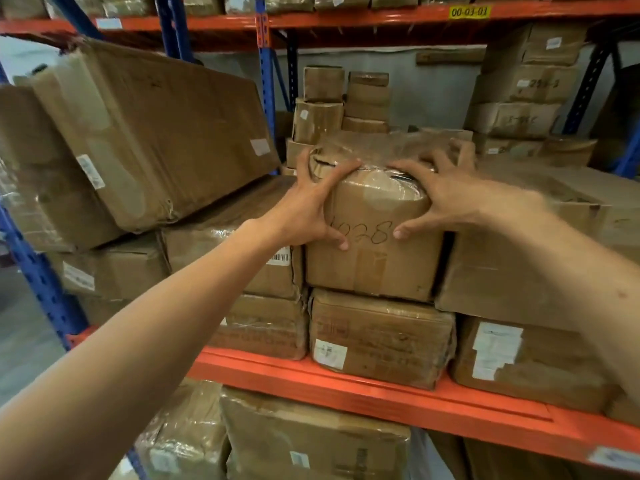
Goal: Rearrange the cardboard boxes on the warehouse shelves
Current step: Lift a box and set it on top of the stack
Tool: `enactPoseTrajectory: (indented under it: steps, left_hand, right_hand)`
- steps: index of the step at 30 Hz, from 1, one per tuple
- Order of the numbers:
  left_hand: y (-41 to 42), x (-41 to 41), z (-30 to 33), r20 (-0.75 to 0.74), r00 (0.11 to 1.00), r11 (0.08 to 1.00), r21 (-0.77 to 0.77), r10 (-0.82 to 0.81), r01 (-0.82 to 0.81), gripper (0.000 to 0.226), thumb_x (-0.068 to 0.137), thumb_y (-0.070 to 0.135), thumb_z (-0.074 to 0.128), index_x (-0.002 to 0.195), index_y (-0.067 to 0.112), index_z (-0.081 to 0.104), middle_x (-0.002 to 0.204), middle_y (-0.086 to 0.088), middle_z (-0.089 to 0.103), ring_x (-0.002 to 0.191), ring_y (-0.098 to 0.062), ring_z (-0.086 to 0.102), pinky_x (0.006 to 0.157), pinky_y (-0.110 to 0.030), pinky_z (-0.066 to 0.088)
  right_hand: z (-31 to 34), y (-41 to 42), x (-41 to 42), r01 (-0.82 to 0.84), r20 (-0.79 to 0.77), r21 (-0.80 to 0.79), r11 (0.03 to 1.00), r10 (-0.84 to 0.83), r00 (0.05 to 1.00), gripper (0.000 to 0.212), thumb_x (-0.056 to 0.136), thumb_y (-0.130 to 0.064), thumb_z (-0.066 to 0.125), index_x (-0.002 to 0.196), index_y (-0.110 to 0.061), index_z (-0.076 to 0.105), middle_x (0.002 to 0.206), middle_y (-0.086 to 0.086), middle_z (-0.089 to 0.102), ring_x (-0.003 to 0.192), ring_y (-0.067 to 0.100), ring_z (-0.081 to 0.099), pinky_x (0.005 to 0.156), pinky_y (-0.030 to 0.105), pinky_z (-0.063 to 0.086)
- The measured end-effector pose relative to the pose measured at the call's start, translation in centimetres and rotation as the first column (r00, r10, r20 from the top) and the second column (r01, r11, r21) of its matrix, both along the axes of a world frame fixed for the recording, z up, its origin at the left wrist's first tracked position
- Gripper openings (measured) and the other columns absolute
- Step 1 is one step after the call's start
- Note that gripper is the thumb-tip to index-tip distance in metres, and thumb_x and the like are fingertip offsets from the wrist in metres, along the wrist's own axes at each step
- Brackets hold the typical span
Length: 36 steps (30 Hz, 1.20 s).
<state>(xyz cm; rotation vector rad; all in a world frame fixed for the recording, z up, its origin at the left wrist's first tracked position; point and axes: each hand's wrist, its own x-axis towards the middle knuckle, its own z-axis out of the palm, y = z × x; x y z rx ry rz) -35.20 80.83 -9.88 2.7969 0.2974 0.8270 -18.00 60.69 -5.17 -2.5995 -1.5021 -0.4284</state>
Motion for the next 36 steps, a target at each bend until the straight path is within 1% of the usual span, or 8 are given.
enactPoseTrajectory:
  steps: [3,8,11,15,20,23,30,36]
  left_hand:
    - [-0.2,0.2,-0.3,-0.001,1.000,1.000,0.025,-0.008,0.008,0.128,0.052,0.041,0.099,0.148,0.059,0.017,0.157,0.002,-0.020,0.145,-0.052,0.014,0.119,-0.053,0.022]
    - [-0.7,0.1,-0.2,0.003,1.000,1.000,0.014,0.013,-0.013,0.123,0.053,0.038,0.099,0.147,0.057,0.022,0.155,0.007,-0.017,0.143,-0.052,0.017,0.120,-0.054,0.026]
    - [-1.8,0.0,-0.2,0.039,0.999,0.999,-0.019,0.038,-0.037,0.118,0.053,0.035,0.099,0.147,0.054,0.029,0.156,0.005,-0.012,0.141,-0.052,0.022,0.116,-0.051,0.030]
    - [-2.8,-0.7,-1.0,0.105,0.989,0.995,-0.022,0.102,-0.100,0.101,0.063,0.032,0.096,0.144,0.047,0.038,0.163,-0.008,-0.005,0.134,-0.049,0.039,0.112,-0.045,0.037]
    - [-3.8,-1.0,-0.1,0.042,0.984,0.984,-0.020,0.175,-0.174,0.097,0.068,0.025,0.093,0.145,0.037,0.037,0.162,-0.017,-0.004,0.128,-0.053,0.046,0.110,-0.050,0.042]
    - [-4.6,-1.1,0.2,0.011,0.979,0.979,-0.029,0.203,-0.202,0.096,0.070,0.022,0.092,0.145,0.034,0.035,0.162,-0.020,-0.006,0.131,-0.055,0.043,0.108,-0.055,0.044]
    - [-5.8,-1.1,0.1,-0.038,0.968,0.969,-0.025,0.247,-0.248,0.094,0.076,0.015,0.087,0.149,0.032,0.030,0.162,-0.021,-0.011,0.125,-0.051,0.051,0.106,-0.046,0.046]
    - [-6.2,-1.5,1.1,-0.150,0.946,0.956,-0.012,0.287,-0.292,0.091,0.083,0.019,0.080,0.148,0.042,0.021,0.162,-0.023,-0.012,0.109,-0.046,0.062,0.097,-0.042,0.052]
  right_hand:
    - [-0.9,-0.3,0.0,0.006,0.017,-0.004,1.000,-0.006,1.000,0.122,0.037,-0.101,0.056,0.141,-0.069,0.001,0.160,0.008,0.021,0.149,0.040,-0.013,0.115,0.075,0.014]
    - [-0.5,-0.5,-0.8,0.019,0.016,-0.051,0.999,-0.018,1.000,0.132,0.047,-0.077,0.087,0.150,-0.062,0.004,0.162,0.006,0.018,0.149,0.041,-0.018,0.111,0.076,0.018]
    - [-0.3,-1.0,-1.1,0.019,0.010,-0.051,0.999,-0.018,1.000,0.132,0.050,-0.069,0.091,0.155,-0.058,0.011,0.159,0.007,0.022,0.149,0.044,-0.014,0.108,0.077,0.024]
    - [-0.4,-1.5,-0.9,-0.007,0.037,-0.038,0.999,0.009,0.999,0.131,0.049,-0.072,0.089,0.155,-0.057,0.016,0.156,0.008,0.024,0.149,0.046,-0.008,0.107,0.074,0.030]
    - [-0.2,-1.1,-0.7,-0.012,0.109,-0.047,0.999,0.017,0.994,0.136,0.045,-0.080,0.084,0.157,-0.055,0.011,0.157,0.015,0.025,0.147,0.041,0.007,0.106,0.062,0.038]
    - [-0.2,-1.3,-0.9,-0.018,0.113,-0.046,0.999,0.023,0.993,0.136,0.048,-0.080,0.084,0.159,-0.052,0.011,0.158,0.016,0.024,0.147,0.041,0.007,0.105,0.062,0.039]
    - [-0.4,-1.9,-2.2,-0.020,0.135,-0.064,0.998,0.028,0.990,0.134,0.058,-0.072,0.086,0.164,-0.042,0.009,0.162,0.018,0.019,0.151,0.041,0.004,0.108,0.059,0.037]
    - [-0.3,-2.7,-2.8,-0.039,0.108,-0.044,0.998,0.044,0.993,0.128,0.066,-0.064,0.086,0.165,-0.040,0.008,0.163,0.019,0.017,0.151,0.038,0.007,0.109,0.056,0.036]
